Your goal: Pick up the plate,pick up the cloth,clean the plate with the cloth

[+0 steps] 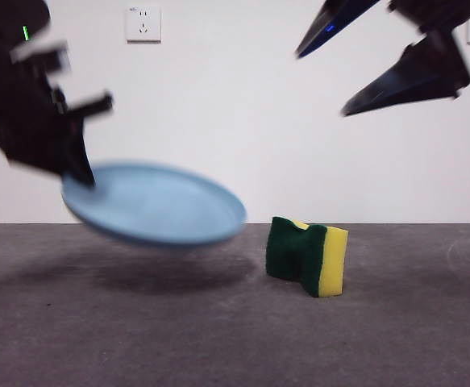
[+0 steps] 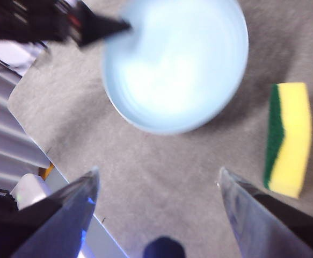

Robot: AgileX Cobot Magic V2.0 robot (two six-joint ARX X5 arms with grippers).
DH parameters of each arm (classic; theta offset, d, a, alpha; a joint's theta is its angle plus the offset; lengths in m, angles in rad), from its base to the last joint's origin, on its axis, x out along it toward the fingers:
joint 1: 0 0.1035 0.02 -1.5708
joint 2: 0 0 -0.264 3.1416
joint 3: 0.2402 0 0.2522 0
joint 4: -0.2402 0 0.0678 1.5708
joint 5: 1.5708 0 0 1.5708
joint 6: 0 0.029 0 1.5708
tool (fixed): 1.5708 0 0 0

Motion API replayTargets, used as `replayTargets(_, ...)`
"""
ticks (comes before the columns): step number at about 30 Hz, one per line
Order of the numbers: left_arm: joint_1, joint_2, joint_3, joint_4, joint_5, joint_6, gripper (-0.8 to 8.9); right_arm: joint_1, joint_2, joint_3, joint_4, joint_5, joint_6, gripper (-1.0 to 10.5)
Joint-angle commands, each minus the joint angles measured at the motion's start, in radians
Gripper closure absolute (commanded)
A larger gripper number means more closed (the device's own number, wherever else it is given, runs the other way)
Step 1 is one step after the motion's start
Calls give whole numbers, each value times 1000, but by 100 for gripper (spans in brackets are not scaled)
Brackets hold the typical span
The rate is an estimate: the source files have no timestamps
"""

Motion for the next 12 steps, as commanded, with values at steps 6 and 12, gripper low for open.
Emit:
replayTargets(6,-2,-235,139,-233,-149,145,821,39,237,95,60,7,0,567)
replayTargets(12,-2,-356,224,-344,-177,163,821,51,429,189,59,84,-52,567)
